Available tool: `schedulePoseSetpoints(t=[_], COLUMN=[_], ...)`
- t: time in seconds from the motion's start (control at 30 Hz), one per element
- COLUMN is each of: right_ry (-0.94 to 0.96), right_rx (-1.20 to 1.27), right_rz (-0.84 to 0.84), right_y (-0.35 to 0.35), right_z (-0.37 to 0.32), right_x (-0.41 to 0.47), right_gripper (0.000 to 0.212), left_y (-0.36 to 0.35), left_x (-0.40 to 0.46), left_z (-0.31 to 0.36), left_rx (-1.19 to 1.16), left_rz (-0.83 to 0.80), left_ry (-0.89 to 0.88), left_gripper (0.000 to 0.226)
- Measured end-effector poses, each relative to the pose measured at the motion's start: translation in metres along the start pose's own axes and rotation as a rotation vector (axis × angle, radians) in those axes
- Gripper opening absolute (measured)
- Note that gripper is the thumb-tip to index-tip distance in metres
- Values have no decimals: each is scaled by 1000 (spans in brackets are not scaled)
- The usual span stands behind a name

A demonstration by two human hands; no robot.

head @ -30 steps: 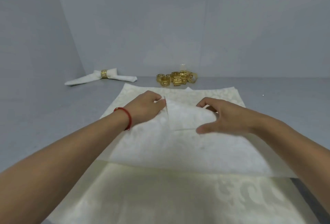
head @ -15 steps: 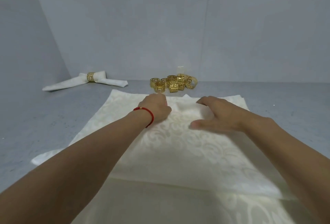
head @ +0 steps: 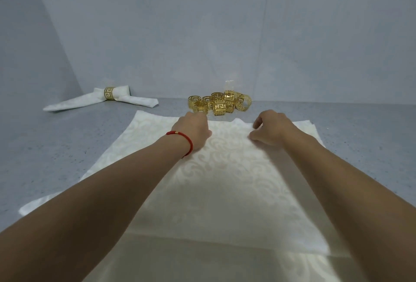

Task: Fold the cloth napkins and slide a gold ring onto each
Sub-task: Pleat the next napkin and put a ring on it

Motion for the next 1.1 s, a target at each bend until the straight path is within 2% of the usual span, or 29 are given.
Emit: schedulePoseSetpoints(t=[0.07, 0.13, 0.23, 0.3, 0.43, 0.57, 0.67, 0.77, 0.87, 0.93, 1.03, 1.1], right_ry=[-10, 47, 164, 193, 177, 126, 129, 137, 211, 266, 321, 304], right_rx=[-12, 6, 6, -44, -6, 80, 112, 134, 173, 162, 149, 219], right_rz=[-5, 46, 136, 157, 132, 153, 196, 262, 327, 343, 352, 345], right_y=[0, 2, -1, -4, -3, -2, -5, -4, 2, 3, -1, -2], right_z=[1, -5, -19, -24, -23, -23, -28, -27, -27, -28, -26, -20], right_x=[2, 2, -2, -4, 3, 15, 19, 13, 6, 0, -5, -7], right_gripper=[40, 38, 17, 8, 10, 12, 13, 10, 9, 8, 6, 6], left_y=[2, 7, 7, -11, -54, -59, -57, -51, -38, -27, -13, -8], left_x=[-5, -12, -21, -21, -20, -22, -23, -25, -23, -12, 4, 10], left_z=[0, 12, 47, 61, 52, 50, 49, 48, 41, 34, 36, 39], left_rx=[13, 91, 76, 39, 45, 58, 26, -103, -401, -532, -389, -357], left_rz=[17, 102, 214, 136, -38, 23, 10, -19, -75, -34, 93, 186], left_ry=[1, -64, -259, -324, -267, -273, -262, -210, -103, -22, 24, 50], left_gripper=[12, 16, 30, 42, 54, 54, 55, 64, 74, 62, 28, 34])
Point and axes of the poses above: each hand's wrist, its own x-axis towards the middle knuckle, its own y-axis out of the back of the hand, z = x × y, the point moved 9 cm from there along x, towards the middle knuckle, and after that the axes turned 2 degrees about -x, right-handed, at the moved point
